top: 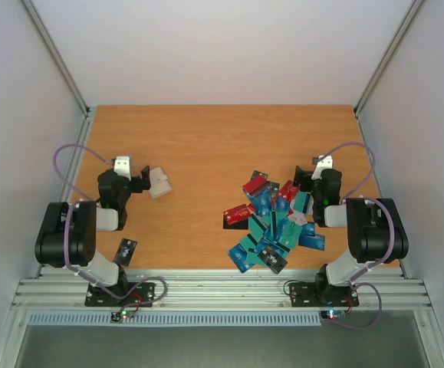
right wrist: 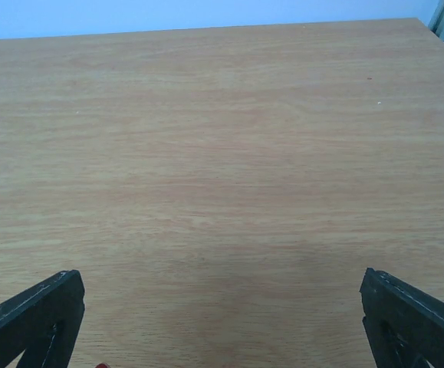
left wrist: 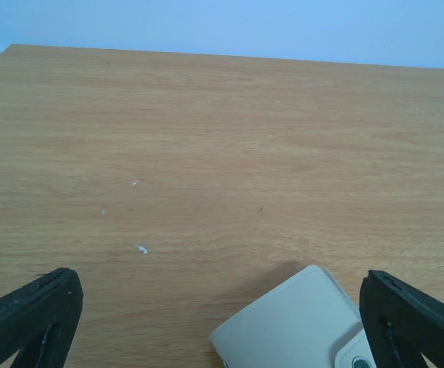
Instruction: Put the credit cards into the card holder
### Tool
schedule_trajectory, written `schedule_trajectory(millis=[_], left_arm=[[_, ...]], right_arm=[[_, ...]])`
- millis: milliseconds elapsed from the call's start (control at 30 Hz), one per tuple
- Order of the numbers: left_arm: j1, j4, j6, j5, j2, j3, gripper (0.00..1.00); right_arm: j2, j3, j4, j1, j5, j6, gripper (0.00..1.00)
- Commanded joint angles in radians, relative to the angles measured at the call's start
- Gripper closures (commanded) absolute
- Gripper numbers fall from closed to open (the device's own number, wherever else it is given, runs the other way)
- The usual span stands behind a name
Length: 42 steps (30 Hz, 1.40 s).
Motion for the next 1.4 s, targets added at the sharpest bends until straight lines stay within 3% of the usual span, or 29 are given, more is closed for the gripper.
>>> schedule_trajectory(millis=[0, 367, 667, 733, 867, 933, 1167, 1267, 1367], left_arm=[[-0.005, 0.044, 0.011, -0.015, -0.003, 0.015, 0.01], [-0.004, -0.033, 0.011, -0.029, -0.038, 0.042, 0.01], [-0.004, -0.409, -0.074, -0.082, -0.292, 0.17, 0.01], [-0.005, -0.528, -0.107, -0.083, -0.335, 0.231, 0.01], [-0.005, -0.954, -0.097, -0.087, -0.357, 0.457, 0.01], [-0.004, -1.093, -0.069, -0.082, -0.35, 0.561, 0.01], [-0.004, -1.23, -0.23, 0.042, -0.306, 0.73, 0.01], [-0.004, -1.39, -0.286, 0.04, -0.217, 0.853, 0.01], [-0.003, -1.528, -0.331, 0.056, -0.128, 0.941, 0.01]], right_arm=[[-0.012, 0.0, 0.016, -0.005, 0.005, 0.012, 0.01], [-0.009, 0.007, 0.006, -0.005, 0.005, 0.013, 0.01], [-0.081, -0.04, 0.031, 0.024, 0.061, -0.008, 0.02], [-0.154, -0.027, -0.058, 0.032, 0.106, -0.009, 0.02], [-0.343, 0.047, -0.257, 0.032, 0.149, 0.018, 0.02], [-0.407, 0.124, -0.39, 0.032, 0.15, 0.053, 0.02], [-0.453, 0.498, -0.926, 0.032, -0.013, 0.329, 0.01], [-0.409, 0.623, -1.142, 0.032, -0.076, 0.437, 0.01], [-0.331, 0.745, -1.335, 0.032, -0.202, 0.443, 0.01]])
